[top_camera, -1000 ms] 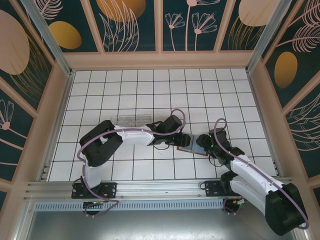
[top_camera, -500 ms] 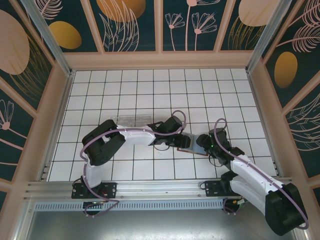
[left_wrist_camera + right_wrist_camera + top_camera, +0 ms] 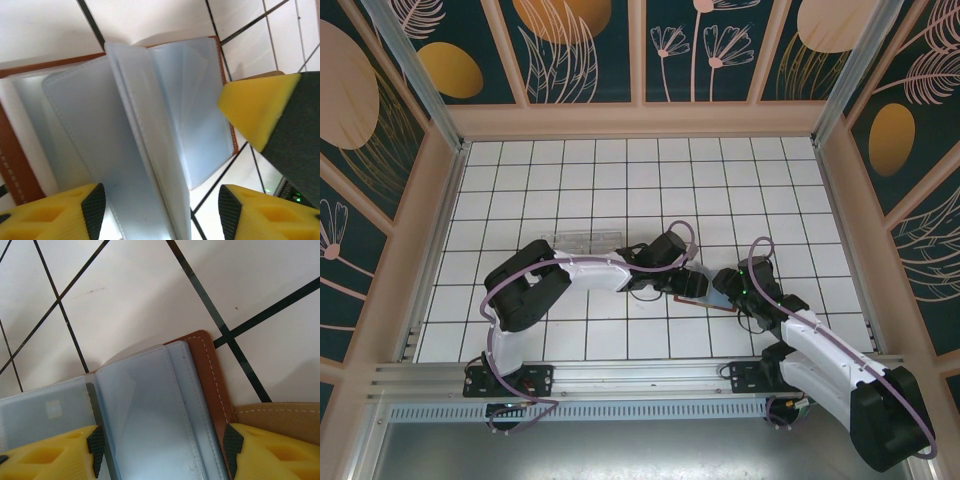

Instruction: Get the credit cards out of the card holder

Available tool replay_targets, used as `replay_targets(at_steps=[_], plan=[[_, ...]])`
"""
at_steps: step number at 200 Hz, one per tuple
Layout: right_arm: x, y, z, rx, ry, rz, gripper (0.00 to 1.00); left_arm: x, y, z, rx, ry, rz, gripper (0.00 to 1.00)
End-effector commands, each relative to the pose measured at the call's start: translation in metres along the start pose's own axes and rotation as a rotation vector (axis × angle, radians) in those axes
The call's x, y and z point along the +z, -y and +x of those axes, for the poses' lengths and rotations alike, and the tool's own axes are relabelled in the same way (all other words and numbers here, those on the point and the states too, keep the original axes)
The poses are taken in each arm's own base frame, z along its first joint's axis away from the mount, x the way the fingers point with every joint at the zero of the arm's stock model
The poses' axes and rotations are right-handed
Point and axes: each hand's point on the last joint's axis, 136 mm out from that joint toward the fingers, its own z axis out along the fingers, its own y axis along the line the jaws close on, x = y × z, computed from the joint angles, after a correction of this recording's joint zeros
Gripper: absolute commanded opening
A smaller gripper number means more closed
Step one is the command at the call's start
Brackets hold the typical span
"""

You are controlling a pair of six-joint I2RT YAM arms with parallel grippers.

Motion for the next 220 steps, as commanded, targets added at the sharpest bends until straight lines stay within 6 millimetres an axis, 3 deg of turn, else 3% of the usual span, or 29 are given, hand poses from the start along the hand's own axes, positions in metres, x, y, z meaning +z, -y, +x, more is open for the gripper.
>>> replay_targets(at_steps=[1, 52, 72, 166, 220], plan=[[0.003, 0.008, 0.01, 0.003, -0.039, 0.008, 0.67, -0.003, 0.029, -0.01, 0.037, 0.017, 0.099, 0.66], [0.003, 0.008, 0.01, 0.004, -0.039, 0.01, 0.67, -0.001, 0.036, -0.009, 0.05, 0.008, 0.132, 0.77], [0.003, 0.008, 0.01, 0.005, -0.036, 0.01, 0.67, -0.002, 0.036, -0.009, 0.055, 0.01, 0.132, 0.89], [0.004, 0.011, 0.012, 0.011, -0.044, 0.011, 0.68, -0.011, 0.074, -0.016, 0.08, 0.025, 0.312, 0.85], [0.004, 0.012, 0.012, 0.014, -0.044, 0.012, 0.68, -0.027, 0.112, -0.019, 0.133, 0.046, 0.449, 0.84]])
